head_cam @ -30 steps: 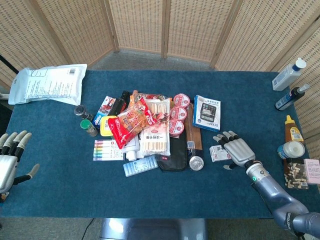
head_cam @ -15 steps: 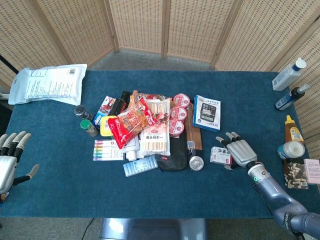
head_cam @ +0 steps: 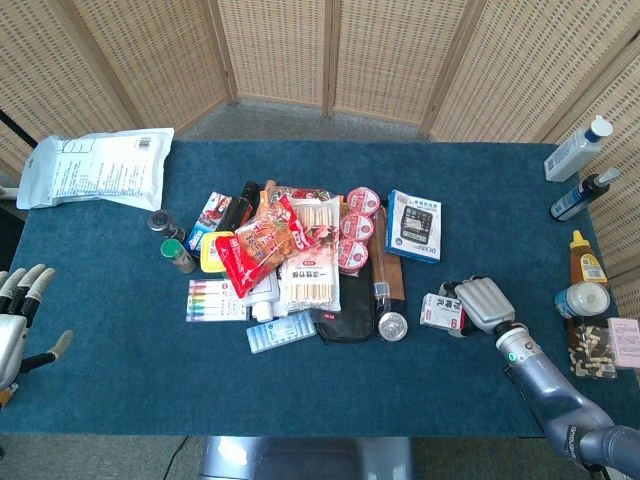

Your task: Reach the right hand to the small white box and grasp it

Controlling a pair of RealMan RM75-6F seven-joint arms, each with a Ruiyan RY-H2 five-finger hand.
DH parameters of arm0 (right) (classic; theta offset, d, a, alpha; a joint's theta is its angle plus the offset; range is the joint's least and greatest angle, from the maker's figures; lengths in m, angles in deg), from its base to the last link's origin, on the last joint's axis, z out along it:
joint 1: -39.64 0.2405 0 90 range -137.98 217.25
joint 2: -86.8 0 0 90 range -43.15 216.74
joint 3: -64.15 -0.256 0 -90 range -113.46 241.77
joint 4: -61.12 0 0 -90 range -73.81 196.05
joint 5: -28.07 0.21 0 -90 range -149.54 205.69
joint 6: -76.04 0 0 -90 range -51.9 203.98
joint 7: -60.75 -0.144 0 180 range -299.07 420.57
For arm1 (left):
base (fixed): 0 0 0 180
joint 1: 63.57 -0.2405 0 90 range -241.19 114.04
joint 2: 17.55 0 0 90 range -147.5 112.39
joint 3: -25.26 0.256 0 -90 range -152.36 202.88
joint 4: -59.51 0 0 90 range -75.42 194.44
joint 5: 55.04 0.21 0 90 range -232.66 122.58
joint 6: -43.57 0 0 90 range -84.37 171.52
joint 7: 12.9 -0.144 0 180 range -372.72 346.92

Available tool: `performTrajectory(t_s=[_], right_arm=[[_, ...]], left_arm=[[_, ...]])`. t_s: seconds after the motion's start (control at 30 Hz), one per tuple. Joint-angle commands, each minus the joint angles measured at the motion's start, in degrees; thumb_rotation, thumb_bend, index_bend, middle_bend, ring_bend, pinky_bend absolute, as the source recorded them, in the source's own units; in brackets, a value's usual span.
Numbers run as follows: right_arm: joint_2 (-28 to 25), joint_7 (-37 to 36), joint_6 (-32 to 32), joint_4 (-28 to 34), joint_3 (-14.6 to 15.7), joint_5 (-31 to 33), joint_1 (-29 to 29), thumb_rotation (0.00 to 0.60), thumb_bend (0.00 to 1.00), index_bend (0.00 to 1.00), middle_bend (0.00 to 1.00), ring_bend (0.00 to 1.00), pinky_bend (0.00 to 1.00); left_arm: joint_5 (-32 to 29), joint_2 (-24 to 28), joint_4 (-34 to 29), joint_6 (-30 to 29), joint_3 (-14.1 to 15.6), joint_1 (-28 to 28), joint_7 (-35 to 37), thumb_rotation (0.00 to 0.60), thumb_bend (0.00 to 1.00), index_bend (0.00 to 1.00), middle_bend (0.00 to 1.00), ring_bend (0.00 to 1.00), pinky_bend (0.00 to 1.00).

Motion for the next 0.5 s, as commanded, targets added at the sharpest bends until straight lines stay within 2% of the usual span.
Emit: performTrajectory(t_s=[0.03, 0.33, 0.5], right_arm=[[-1.39, 0.27, 1.21, 1.95, -0.74, 0.27, -0.08, 0.6, 0.25, 0.42, 0.88, 0.53, 0.39], [-7.71, -1.35, 3.63, 10.64, -4.35, 0.39, 1.42, 0.6, 0.25, 0.43, 0.89, 0.56, 0.41], [-12.11, -3.37, 3.47, 16.45, -8.08, 1.5, 3.66, 0.6, 0.25, 0.43, 0.89, 0.56, 0.41]], left_arm=[[0.11, -0.1, 0.04, 0.13, -0.01, 0.12, -0.05, 0.459, 0.35, 0.03, 0.04, 0.1, 0.0], [0.74, -0.15, -0.22, 0.2, 0.04, 0.42, -0.37, 0.458, 0.35, 0.03, 0.04, 0.1, 0.0], [1.07, -0.39, -0.47, -0.02, 0.08, 0.42, -0.35, 0.461, 0.35, 0.03, 0.04, 0.1, 0.0]])
